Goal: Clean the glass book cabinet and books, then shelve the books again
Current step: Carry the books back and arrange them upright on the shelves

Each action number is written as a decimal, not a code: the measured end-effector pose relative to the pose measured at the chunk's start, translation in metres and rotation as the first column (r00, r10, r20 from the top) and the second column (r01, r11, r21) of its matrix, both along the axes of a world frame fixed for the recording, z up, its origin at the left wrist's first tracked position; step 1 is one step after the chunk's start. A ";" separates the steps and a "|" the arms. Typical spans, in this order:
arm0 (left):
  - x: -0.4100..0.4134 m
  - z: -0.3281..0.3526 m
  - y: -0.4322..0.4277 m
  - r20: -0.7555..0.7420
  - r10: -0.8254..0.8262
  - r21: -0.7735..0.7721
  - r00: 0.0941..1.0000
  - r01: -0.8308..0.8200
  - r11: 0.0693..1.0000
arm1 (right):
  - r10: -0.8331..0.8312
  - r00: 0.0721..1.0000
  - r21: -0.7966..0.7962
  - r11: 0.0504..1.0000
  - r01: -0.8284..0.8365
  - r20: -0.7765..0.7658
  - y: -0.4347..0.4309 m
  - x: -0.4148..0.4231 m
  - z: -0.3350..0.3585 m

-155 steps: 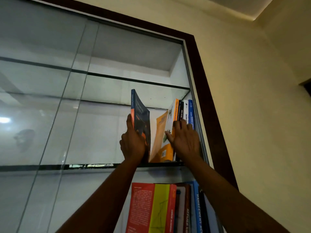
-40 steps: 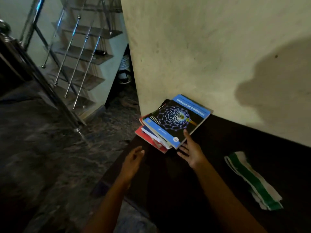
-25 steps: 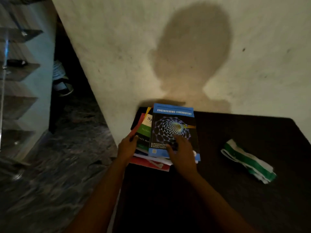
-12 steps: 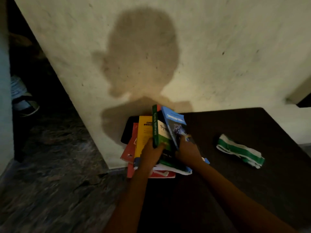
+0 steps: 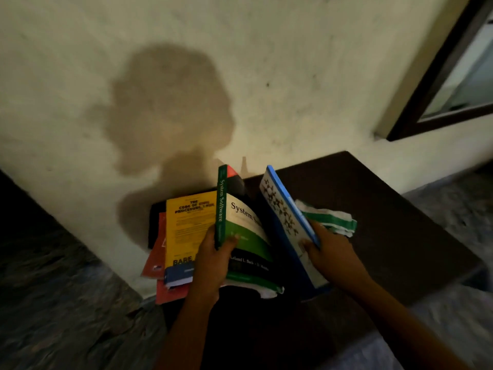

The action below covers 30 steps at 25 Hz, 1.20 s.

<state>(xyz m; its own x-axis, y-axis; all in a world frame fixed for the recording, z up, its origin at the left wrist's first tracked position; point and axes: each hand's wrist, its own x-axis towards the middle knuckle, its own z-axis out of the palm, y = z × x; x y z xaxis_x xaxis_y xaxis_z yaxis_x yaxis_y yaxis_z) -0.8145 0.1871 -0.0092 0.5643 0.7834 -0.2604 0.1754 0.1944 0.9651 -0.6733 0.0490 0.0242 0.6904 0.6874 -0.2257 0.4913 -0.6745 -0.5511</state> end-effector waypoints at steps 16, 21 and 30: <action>0.292 0.030 -0.348 -0.066 -0.602 -0.058 0.795 0.600 0.798 | -0.631 0.775 0.012 0.775 0.632 -0.044 -0.466 0.178 -0.004; 0.424 0.007 -0.452 -0.113 -0.735 0.053 0.669 0.743 0.667 | -0.799 0.601 -0.016 0.601 0.799 -0.007 -0.577 0.263 -0.023; 0.695 -0.014 -0.552 -0.191 -0.752 0.199 0.630 0.775 0.599 | -0.910 0.415 -0.038 0.416 0.909 -0.023 -0.696 0.511 -0.034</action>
